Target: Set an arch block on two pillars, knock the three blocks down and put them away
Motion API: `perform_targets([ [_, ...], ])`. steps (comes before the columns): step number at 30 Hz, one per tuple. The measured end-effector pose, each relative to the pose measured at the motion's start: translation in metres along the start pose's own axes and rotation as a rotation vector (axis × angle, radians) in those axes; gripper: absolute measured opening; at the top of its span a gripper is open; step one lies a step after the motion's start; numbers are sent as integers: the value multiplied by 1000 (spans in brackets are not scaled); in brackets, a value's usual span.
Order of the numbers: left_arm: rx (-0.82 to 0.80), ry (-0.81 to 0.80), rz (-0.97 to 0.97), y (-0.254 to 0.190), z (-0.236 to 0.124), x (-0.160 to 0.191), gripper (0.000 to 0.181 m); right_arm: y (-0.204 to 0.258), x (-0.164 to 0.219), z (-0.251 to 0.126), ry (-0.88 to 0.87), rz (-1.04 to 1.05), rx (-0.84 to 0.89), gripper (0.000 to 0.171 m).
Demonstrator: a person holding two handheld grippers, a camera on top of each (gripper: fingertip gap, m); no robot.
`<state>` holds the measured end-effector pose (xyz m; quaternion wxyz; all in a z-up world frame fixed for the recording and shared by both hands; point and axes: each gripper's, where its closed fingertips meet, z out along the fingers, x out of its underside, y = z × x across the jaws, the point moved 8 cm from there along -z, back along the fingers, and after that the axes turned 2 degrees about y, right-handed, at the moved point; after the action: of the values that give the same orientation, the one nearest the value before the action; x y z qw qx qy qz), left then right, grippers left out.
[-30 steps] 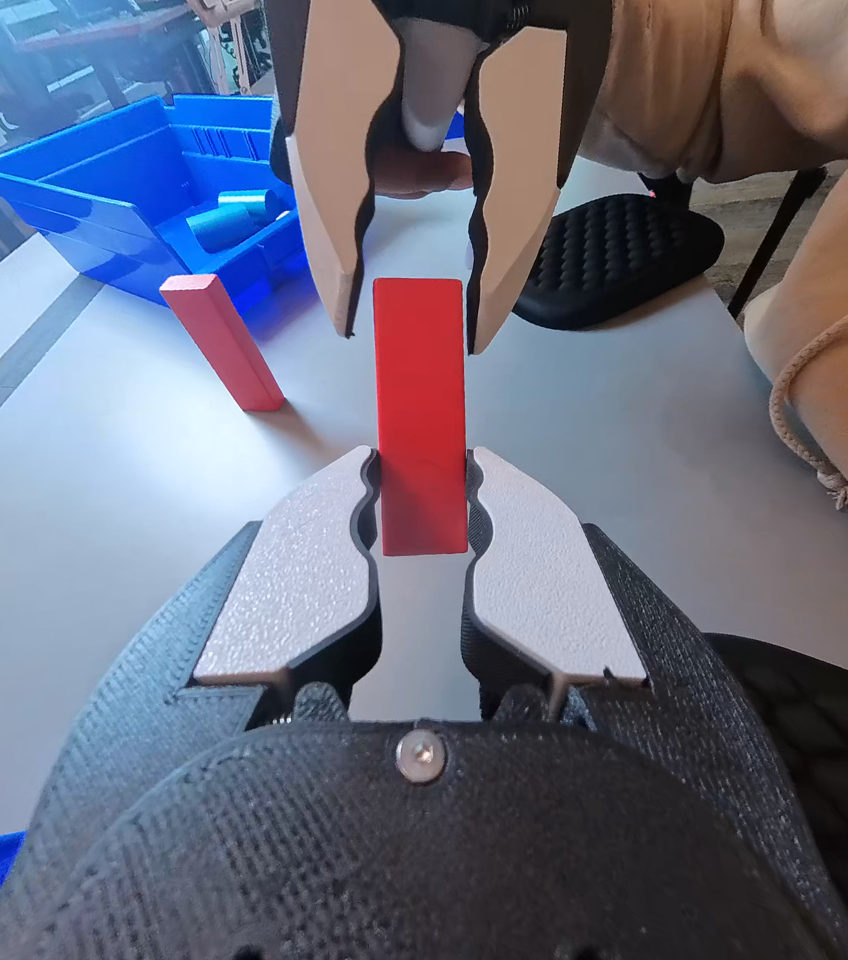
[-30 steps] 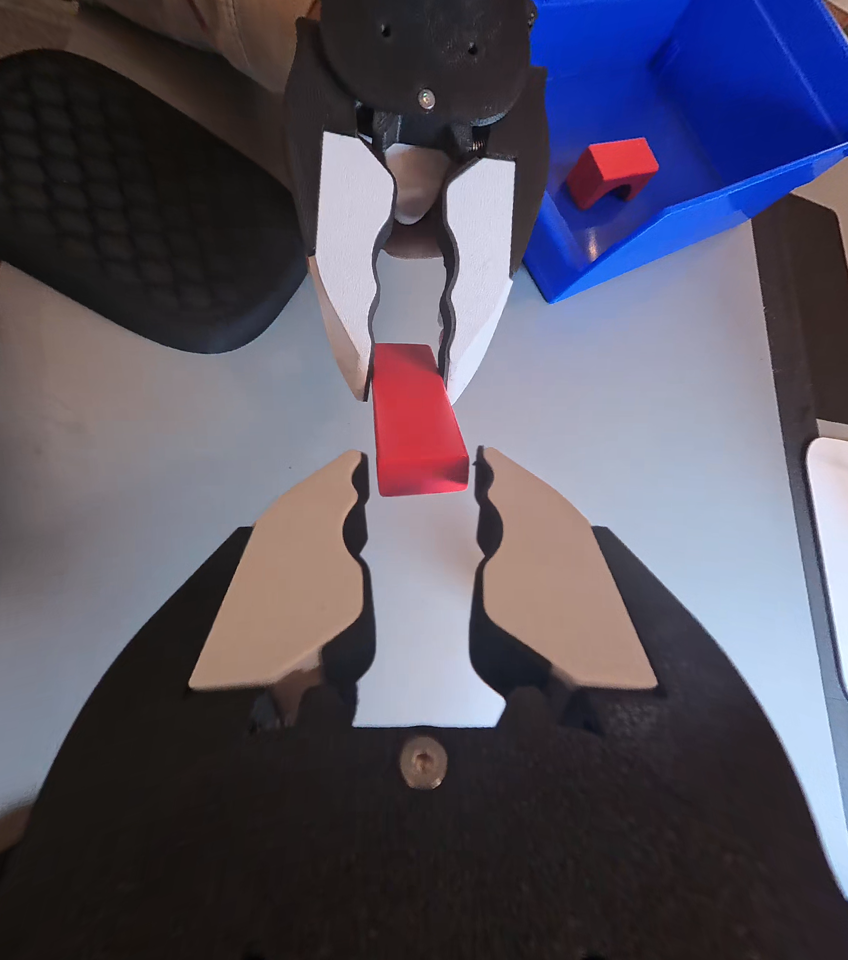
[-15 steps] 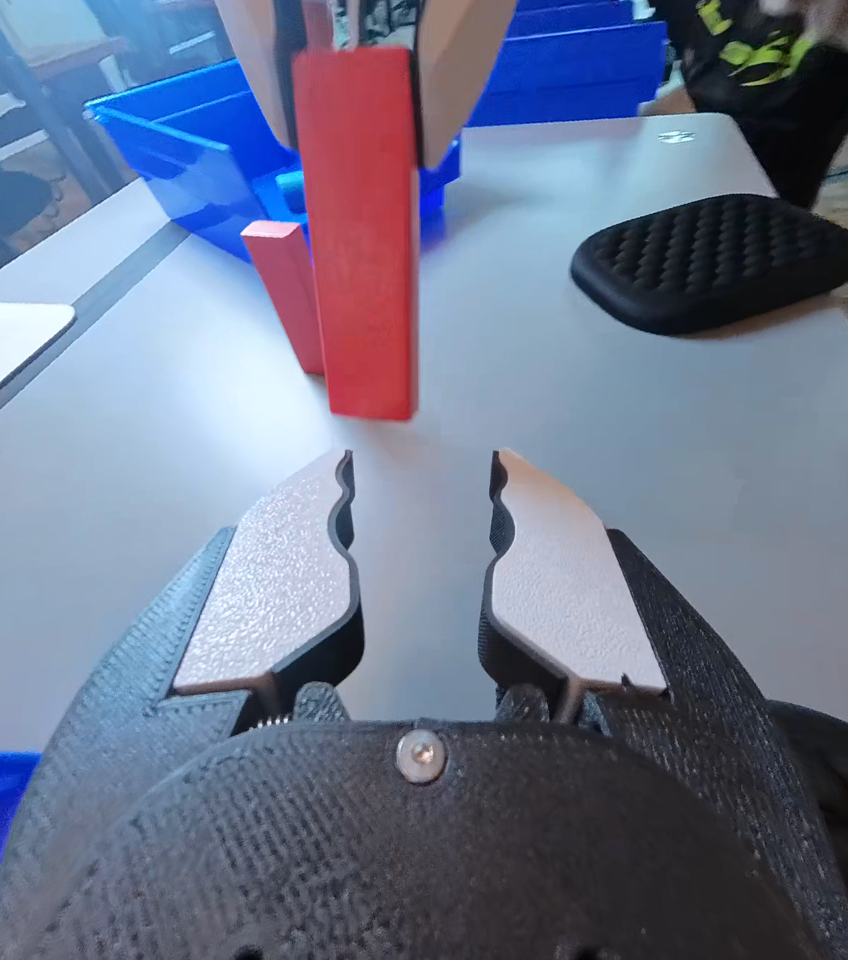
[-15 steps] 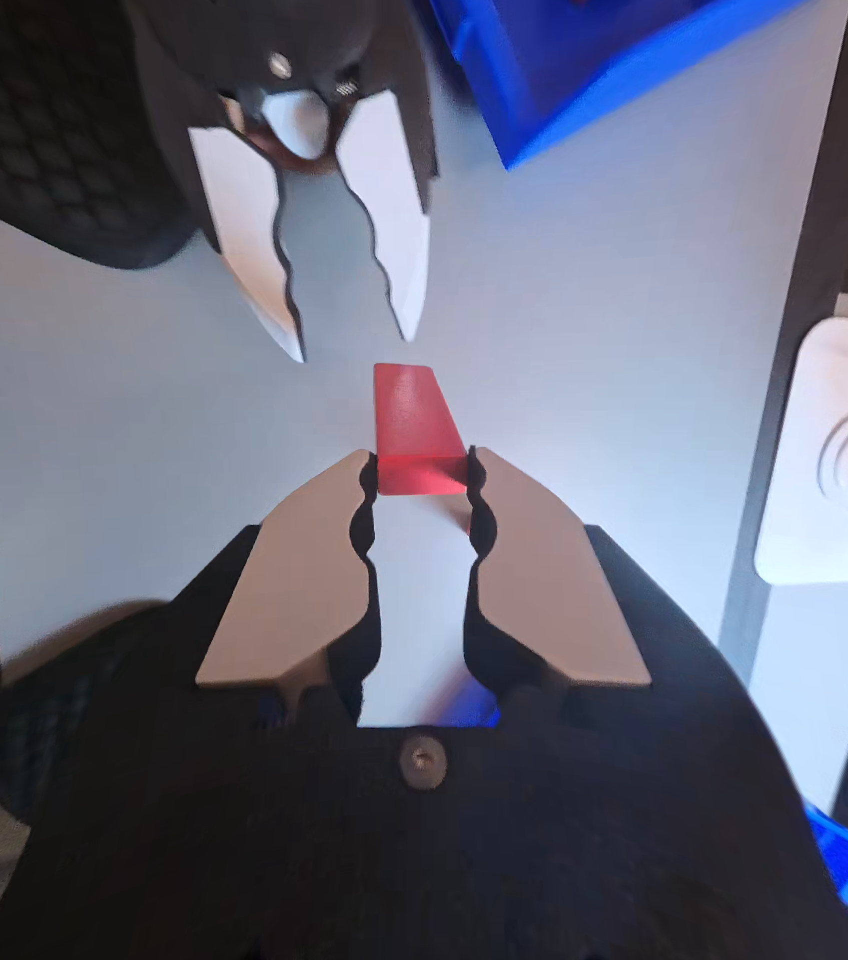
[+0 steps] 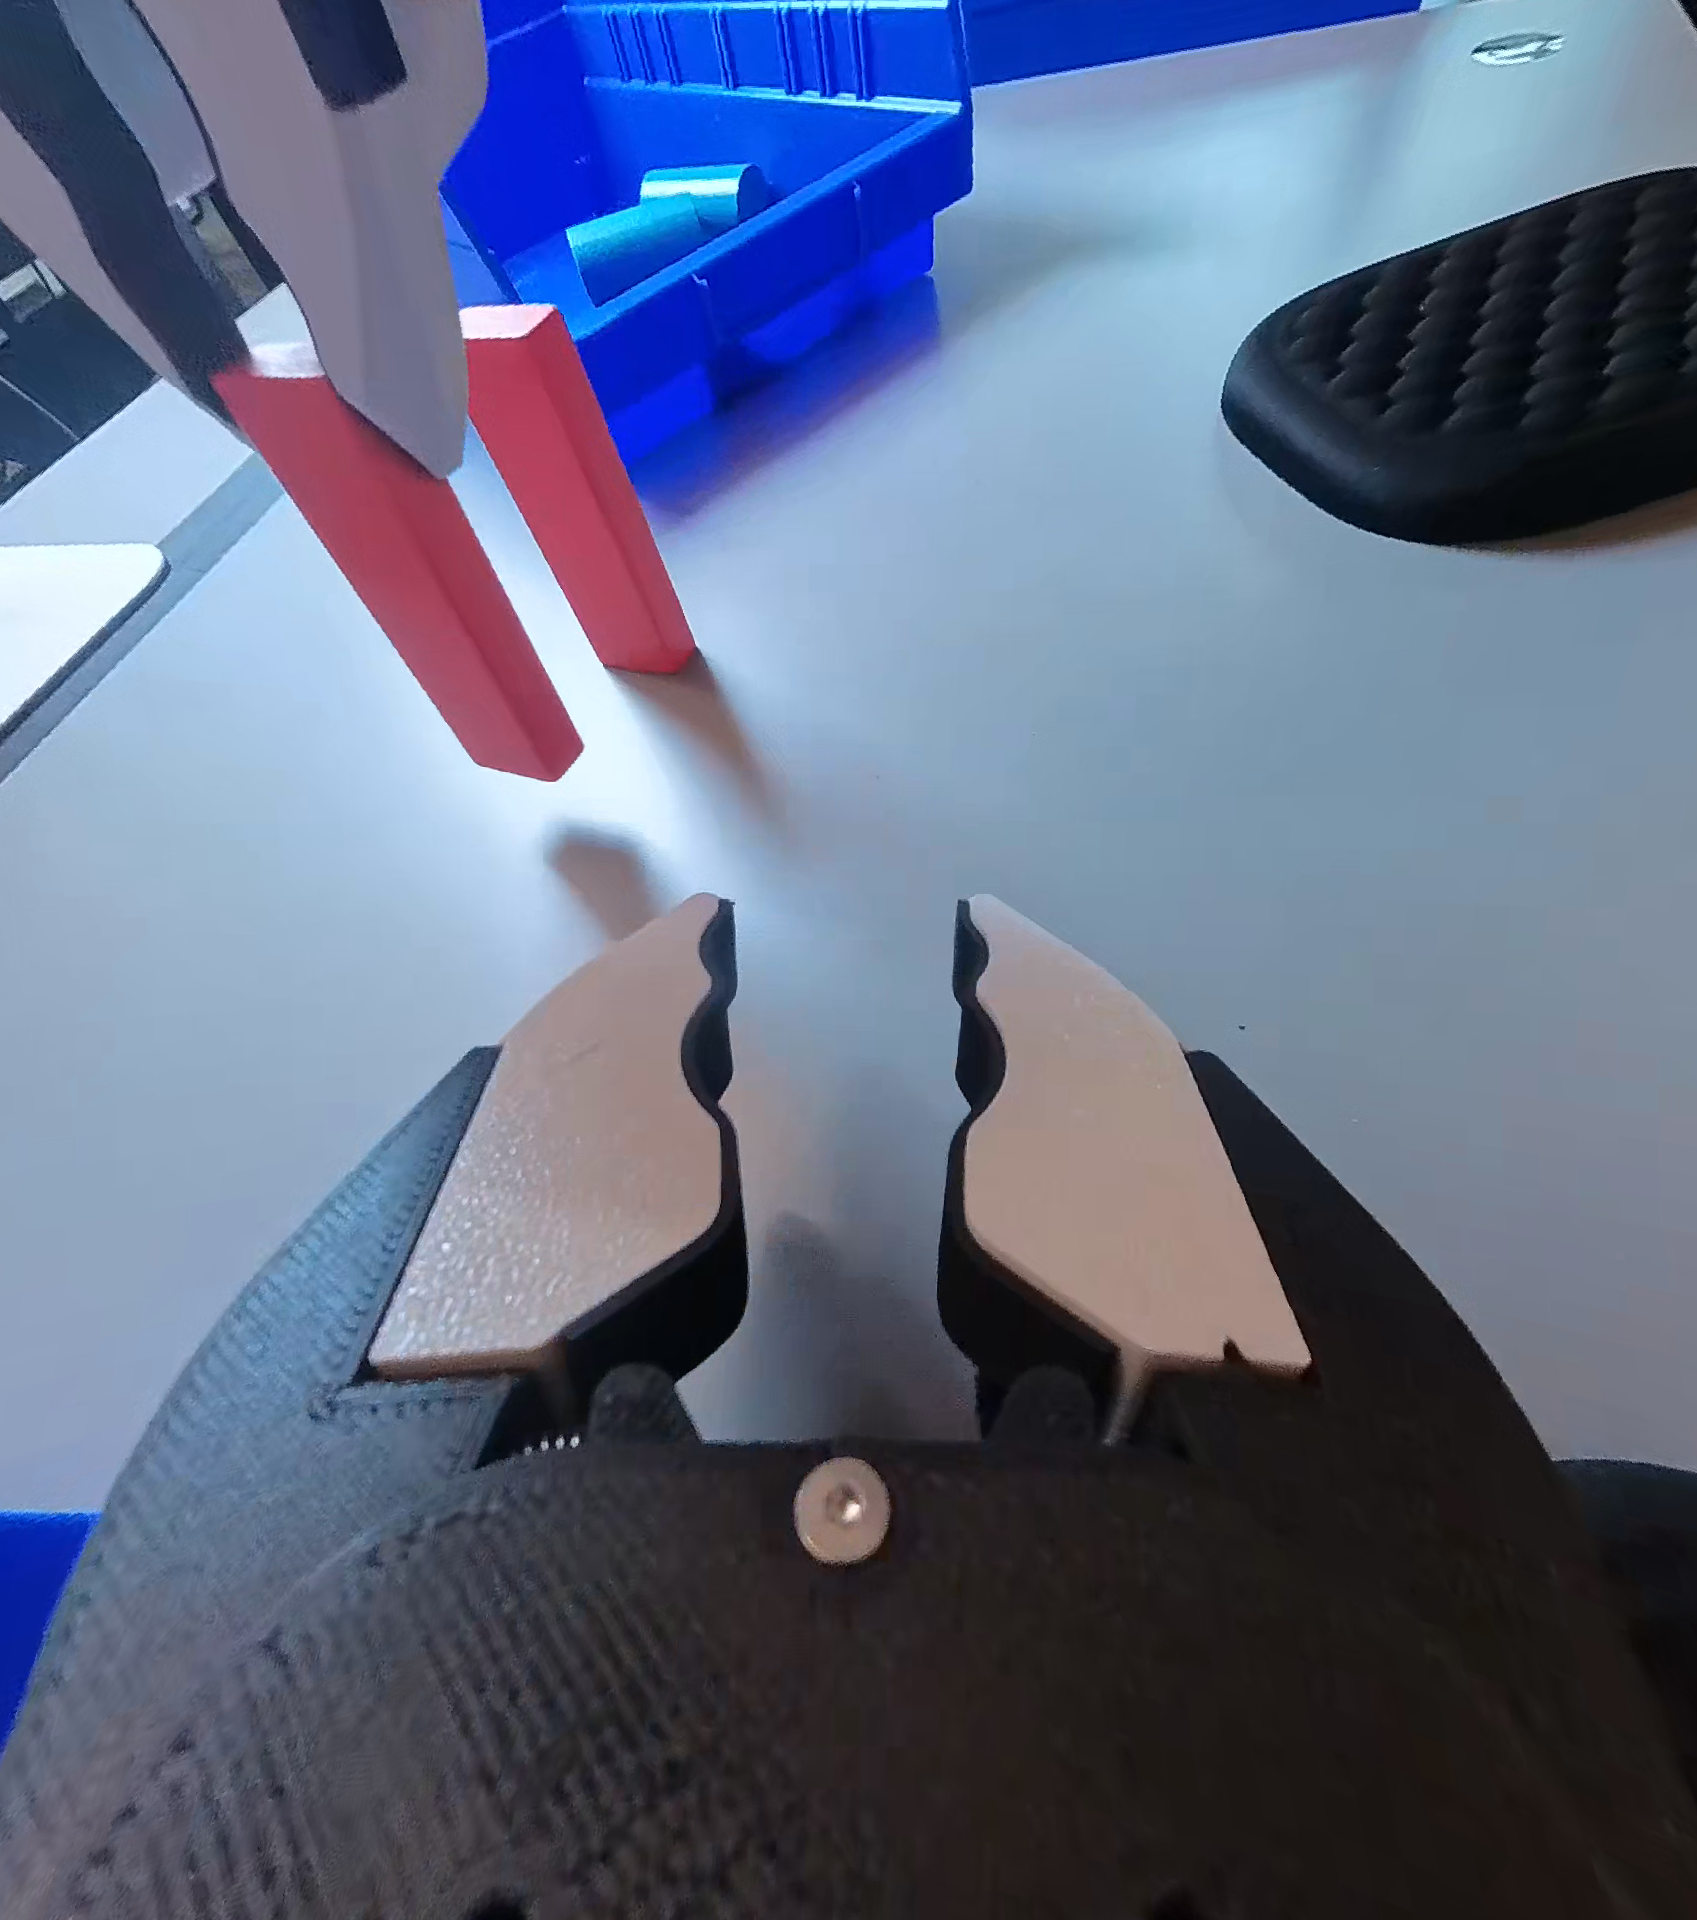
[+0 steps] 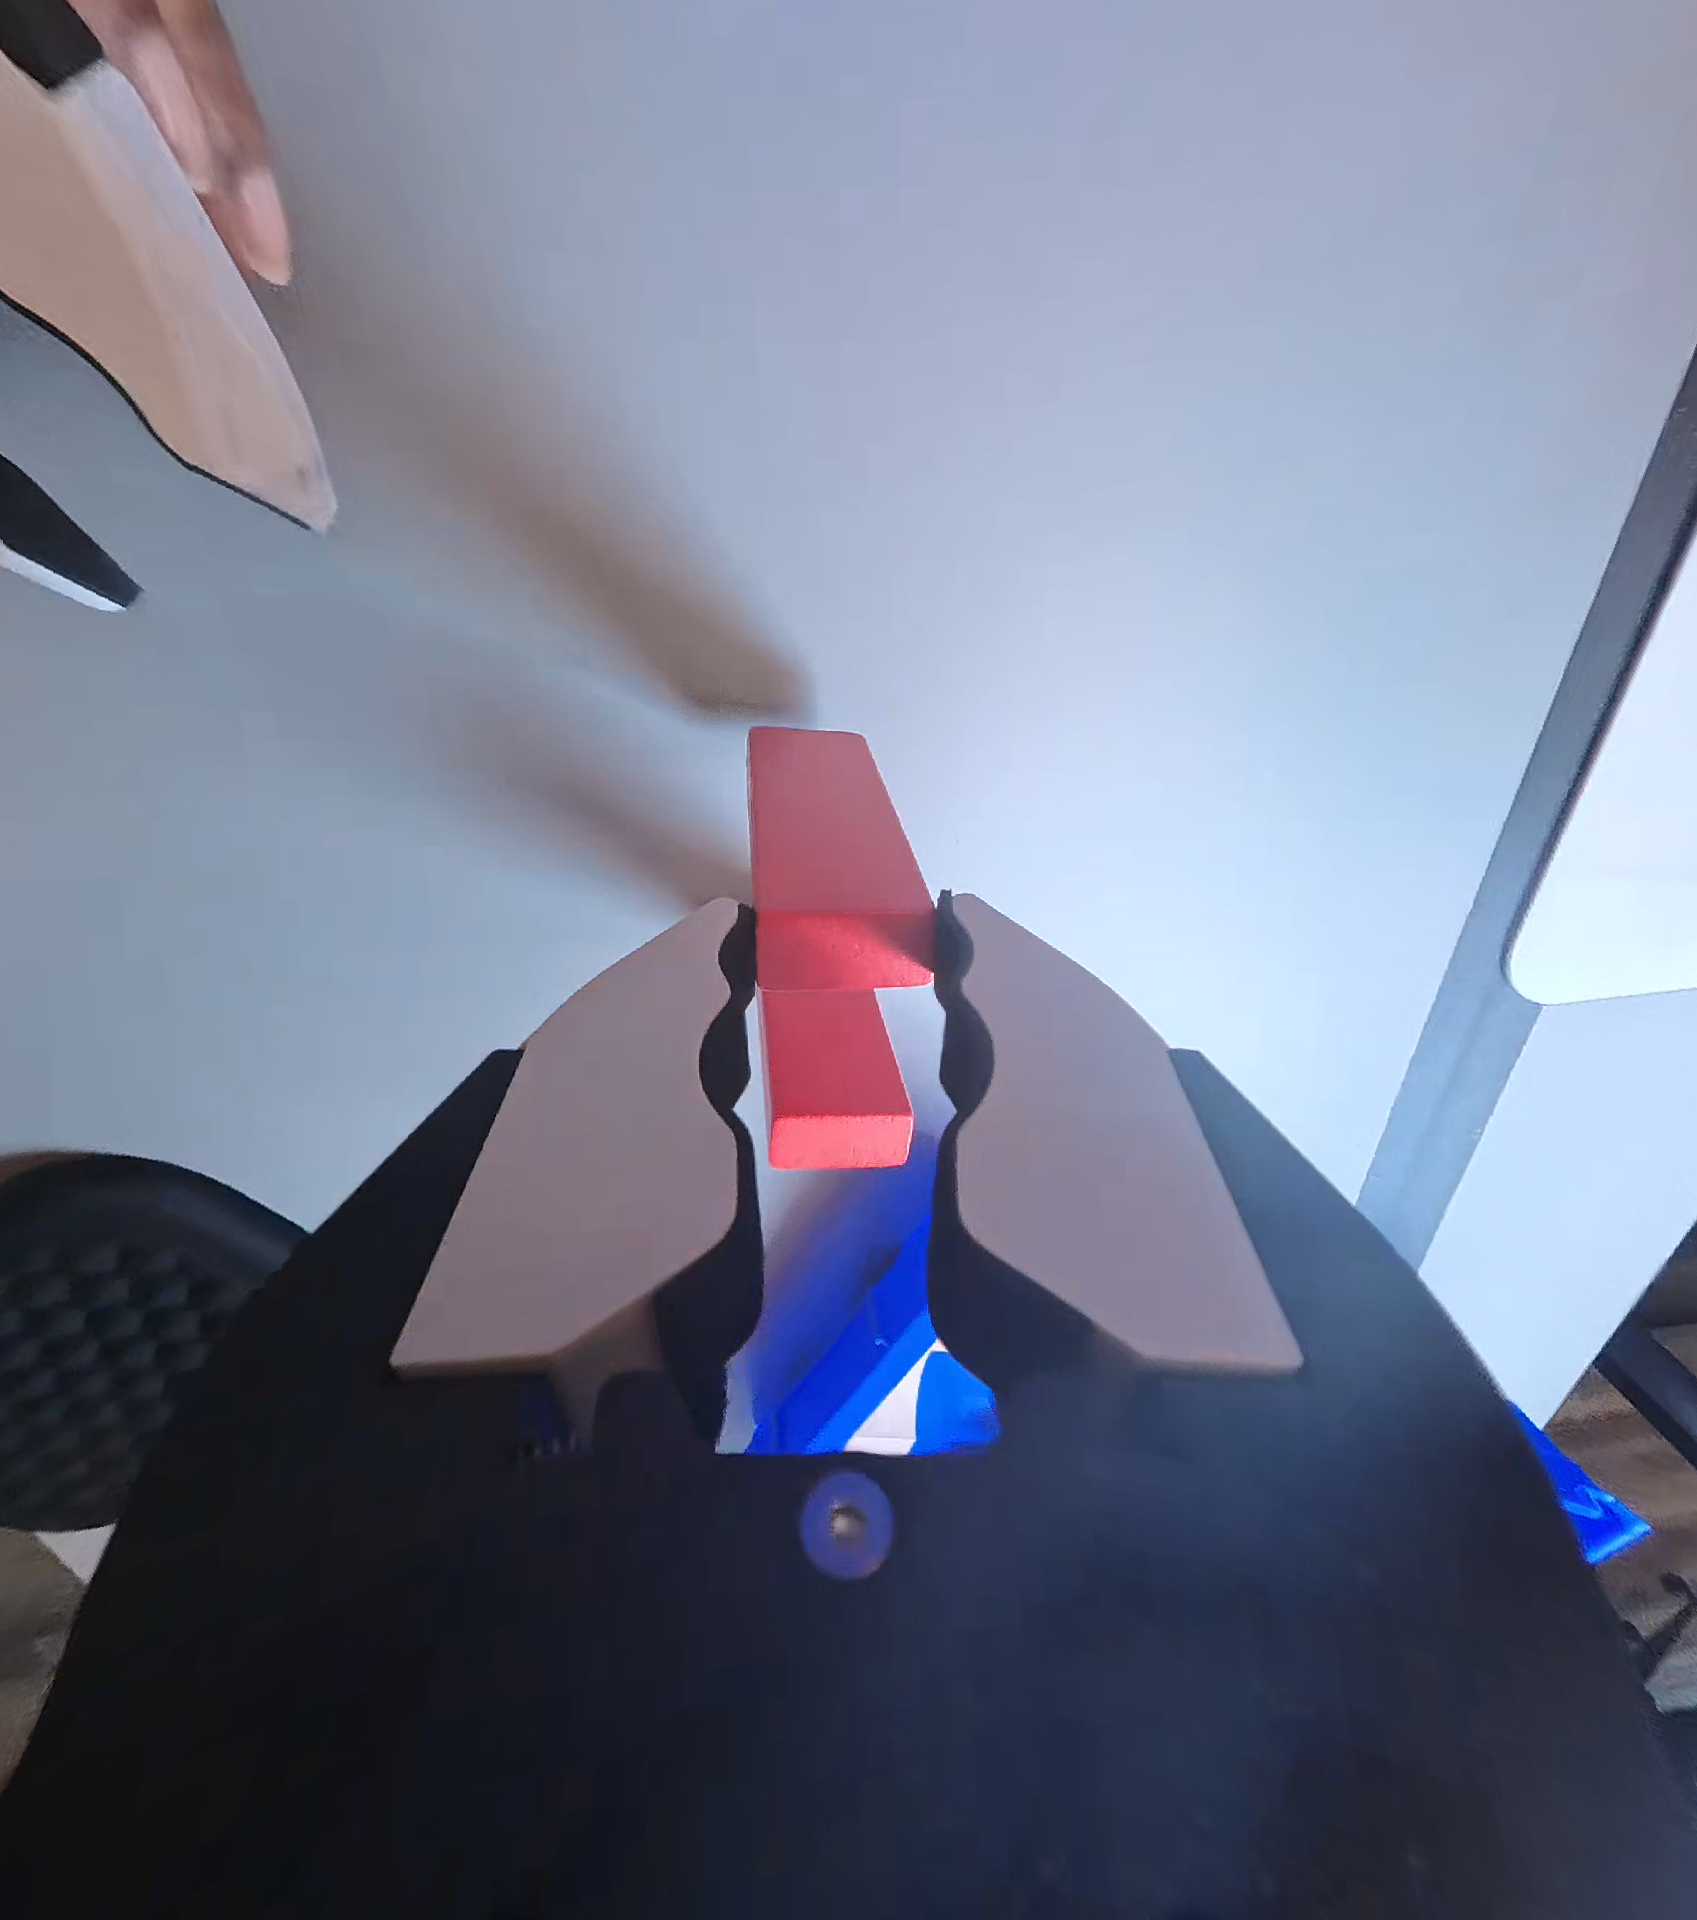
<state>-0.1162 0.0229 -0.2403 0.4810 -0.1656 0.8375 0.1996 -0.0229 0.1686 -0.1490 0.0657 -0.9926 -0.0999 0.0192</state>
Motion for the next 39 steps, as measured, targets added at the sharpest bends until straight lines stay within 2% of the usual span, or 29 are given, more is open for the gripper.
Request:
perform_targets([
  [1,0,-1,-4,0,0,0,40,0,0,2,10,-4,0,33],
  [11,3,10,7,-1,1,0,41,1,2,15,61,-17,-11,33],
  [39,18,49,46,-5,5,1,41,-2,-2,17,111,-36,-38,33],
])
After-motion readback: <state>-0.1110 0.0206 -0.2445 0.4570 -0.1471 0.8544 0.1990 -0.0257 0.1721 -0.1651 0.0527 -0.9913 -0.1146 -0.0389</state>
